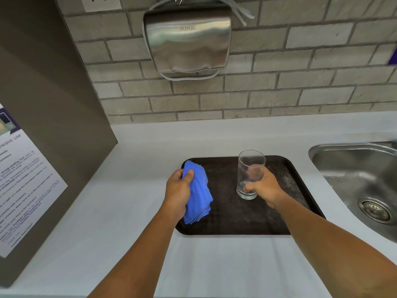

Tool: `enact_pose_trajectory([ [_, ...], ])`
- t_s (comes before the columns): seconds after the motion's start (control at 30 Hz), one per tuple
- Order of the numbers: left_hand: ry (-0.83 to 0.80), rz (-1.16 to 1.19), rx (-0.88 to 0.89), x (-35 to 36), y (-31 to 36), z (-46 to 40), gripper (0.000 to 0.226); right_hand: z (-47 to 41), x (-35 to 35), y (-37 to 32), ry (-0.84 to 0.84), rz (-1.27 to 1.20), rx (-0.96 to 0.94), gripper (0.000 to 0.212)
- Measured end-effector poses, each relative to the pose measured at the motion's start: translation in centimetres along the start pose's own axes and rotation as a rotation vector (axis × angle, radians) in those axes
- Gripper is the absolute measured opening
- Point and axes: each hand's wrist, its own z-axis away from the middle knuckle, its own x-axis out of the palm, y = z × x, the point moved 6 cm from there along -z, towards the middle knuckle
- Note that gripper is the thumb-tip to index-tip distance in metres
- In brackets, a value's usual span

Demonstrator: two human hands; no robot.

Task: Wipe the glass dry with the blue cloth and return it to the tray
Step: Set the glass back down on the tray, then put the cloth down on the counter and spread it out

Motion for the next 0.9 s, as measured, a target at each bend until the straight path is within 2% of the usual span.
enact_pose_trajectory([
  [0.23, -0.014, 0.017, 0.005, -0.3, -0.4, -0.4, 0.020, 0.0, 0.0, -0.2, -0.018, 0.031, 0.030, 0.060],
  [0.37, -0.030, 0.015, 0.005, -0.2, -0.6, -0.5, 0.020, 0.1, -0.3, 0.0, -0.022, 0.021, 0.028, 0.083],
  [0.5, -0.051, 0.012, 0.003, -0.3, -0.5, -0.8, 0.021, 1.1, -0.6, -0.2, -0.040, 0.013, 0.027, 0.090],
  [0.57, -0.069, 0.013, 0.001, -0.3, -0.3, -0.9, 0.020, 2.6, -0.8, -0.6, 0.082, -0.057, 0.011, 0.082],
  [0.67, -0.120, 0.017, 0.021, -0.3, 0.1, -1.1, 0.015, 7.4, -1.0, -0.5, 0.500, -0.140, -0.026, 0.046],
  [0.7, -0.151, 0.013, 0.037, -0.3, 0.3, -1.2, 0.013, 9.0, -0.2, -0.4, 0.539, -0.148, -0.024, 0.038],
  [0.73, -0.192, 0.008, 0.056, -0.3, 0.6, -1.2, 0.010, 10.2, 1.2, -0.6, 0.491, -0.146, -0.018, 0.031],
  [0.83, -0.334, -0.030, 0.120, -0.7, 1.6, -1.0, 0.006, 11.1, 6.7, -2.8, 0.131, -0.188, 0.066, 0.006],
  [0.87, -0.370, -0.057, 0.143, -1.0, 1.9, -0.8, 0.008, 10.9, 8.2, -3.9, 0.032, -0.221, 0.104, 0.003],
  [0.9, -0.399, -0.085, 0.166, -1.4, 2.3, -0.6, 0.010, 10.5, 9.5, -5.1, -0.058, -0.262, 0.133, 0.012],
])
